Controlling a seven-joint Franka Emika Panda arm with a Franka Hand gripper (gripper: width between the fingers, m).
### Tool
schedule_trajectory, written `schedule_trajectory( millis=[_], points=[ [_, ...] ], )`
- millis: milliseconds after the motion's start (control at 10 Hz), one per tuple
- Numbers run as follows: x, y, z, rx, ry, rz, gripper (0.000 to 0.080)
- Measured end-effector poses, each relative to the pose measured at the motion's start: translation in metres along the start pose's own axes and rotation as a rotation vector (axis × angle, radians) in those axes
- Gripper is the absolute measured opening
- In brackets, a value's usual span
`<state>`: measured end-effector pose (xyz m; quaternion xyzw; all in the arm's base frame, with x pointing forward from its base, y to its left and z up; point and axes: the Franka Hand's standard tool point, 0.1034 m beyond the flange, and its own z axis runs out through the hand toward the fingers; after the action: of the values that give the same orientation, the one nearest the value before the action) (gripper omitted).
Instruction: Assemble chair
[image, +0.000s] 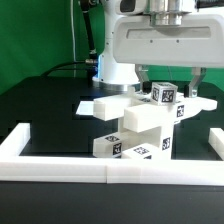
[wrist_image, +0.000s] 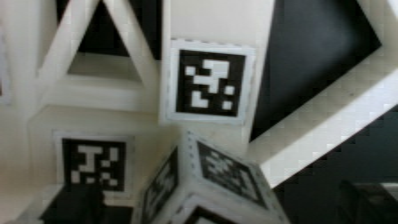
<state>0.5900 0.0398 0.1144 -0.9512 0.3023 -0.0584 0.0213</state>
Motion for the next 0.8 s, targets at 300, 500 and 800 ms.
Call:
schedule_trajectory(
  millis=[300, 500, 800],
  points=[
    [0.0000, 0.0003, 0.0001, -0.007, 0.003, -0.279, 0.0649],
    [0.0003, 0.0013, 0.0003, -0.008, 0.002, -0.409, 0.0649],
    [0.0007, 0.0032, 0.0009, -0.011, -0.001, -0.642, 0.0649]
  ],
)
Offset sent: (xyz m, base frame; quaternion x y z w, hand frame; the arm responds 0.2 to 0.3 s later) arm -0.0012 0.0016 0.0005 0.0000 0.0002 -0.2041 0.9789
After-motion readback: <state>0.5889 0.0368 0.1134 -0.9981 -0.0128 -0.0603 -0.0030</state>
